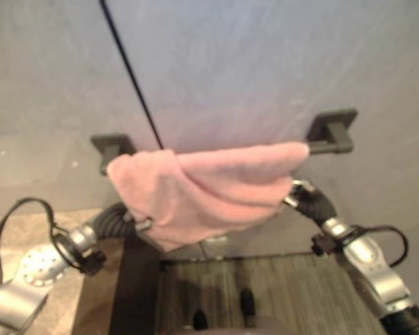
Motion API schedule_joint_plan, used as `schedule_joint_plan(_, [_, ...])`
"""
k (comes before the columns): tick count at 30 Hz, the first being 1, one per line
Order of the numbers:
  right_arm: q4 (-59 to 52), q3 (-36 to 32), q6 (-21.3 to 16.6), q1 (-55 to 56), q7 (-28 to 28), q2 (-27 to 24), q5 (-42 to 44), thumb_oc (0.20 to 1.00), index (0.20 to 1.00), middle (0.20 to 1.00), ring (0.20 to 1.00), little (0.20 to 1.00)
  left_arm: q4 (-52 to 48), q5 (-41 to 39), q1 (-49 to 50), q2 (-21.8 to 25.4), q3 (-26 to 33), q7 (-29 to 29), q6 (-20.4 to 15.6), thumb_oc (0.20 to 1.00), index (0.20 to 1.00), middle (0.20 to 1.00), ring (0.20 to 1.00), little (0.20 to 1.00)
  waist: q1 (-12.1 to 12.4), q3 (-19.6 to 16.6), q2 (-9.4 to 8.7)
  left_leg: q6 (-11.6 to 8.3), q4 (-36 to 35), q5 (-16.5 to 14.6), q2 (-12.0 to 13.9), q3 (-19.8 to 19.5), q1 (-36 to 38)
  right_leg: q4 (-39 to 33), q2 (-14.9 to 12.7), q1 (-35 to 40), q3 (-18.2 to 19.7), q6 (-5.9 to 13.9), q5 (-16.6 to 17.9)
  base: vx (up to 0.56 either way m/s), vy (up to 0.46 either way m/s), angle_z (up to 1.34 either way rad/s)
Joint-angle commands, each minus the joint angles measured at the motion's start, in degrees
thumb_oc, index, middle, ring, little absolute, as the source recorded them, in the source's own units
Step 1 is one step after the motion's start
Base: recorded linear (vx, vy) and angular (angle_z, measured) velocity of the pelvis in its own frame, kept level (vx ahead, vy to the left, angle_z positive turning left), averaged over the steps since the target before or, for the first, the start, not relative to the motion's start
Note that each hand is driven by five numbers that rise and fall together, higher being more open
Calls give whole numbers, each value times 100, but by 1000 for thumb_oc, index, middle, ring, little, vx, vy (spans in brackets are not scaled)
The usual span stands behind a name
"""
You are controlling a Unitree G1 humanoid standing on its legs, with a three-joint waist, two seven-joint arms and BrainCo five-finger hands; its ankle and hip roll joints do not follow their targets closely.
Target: Put brush and paste in cup on sink, flatten towel.
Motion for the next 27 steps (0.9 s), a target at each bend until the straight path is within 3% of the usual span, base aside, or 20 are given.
schedule_joint_plan(1, [83,30,-130,-285,6,99,-18,1000,1000,1000,1000,1000,189,551,-263,113,18,93,-134,1000,1000,1000,1000,1000,-91,-259,-221,141,71,-343,128,-52,-60,33,-341,533,-31,262,-1015,0,0,0])
schedule_joint_plan(8, [224,-249,20,-104,-59,103,-292,1000,1000,1000,1000,1000,496,1045,-297,-31,90,138,-58,1000,1000,1000,1000,1000,-128,-323,-242,123,71,-325,142,-87,-61,33,-332,561,-84,234,-1022,-5,-3,0])
schedule_joint_plan(14, [570,-275,113,-14,-128,150,-586,1000,1000,1000,1000,1000,1435,1321,-617,-376,-528,77,44,1000,1000,1000,1000,1000,-209,-370,-247,96,71,-294,157,-91,-107,33,-321,544,-108,218,-1011,-39,-19,2])
schedule_joint_plan(16, [843,-271,134,26,-202,163,-847,1000,1000,1000,1000,1000,2218,1741,-885,-753,-1002,87,144,1000,1000,1000,1000,1000,-260,-406,-247,81,71,-248,166,-92,-195,33,-307,476,-123,200,-976,-75,-39,1])
schedule_joint_plan(22, [1343,-171,248,1,-302,202,-1248,1000,1000,1000,1000,1000,3474,2471,-1236,-1444,-1475,365,313,1000,1000,1000,1000,1000,-336,-466,-256,58,71,-246,190,-94,-261,33,-283,434,-129,203,-975,-51,-33,5])
schedule_joint_plan(23, [1567,-84,285,7,-315,241,-1383,1000,1000,1000,1000,1000,4142,2585,-1370,-1852,-1644,530,380,1000,1000,1000,1000,1000,-364,-497,-274,61,71,-219,194,-82,-297,33,-275,398,-122,195,-961,0,0,0])
schedule_joint_plan(27, [2189,197,375,-124,-542,298,-2092,1000,1000,1000,1000,1000,5271,2886,-1753,-2559,-2015,945,528,1000,1000,1000,1000,1000,-426,-550,-284,61,71,-222,208,-60,-299,33,-262,387,-112,178,-960,-43,-23,-2])
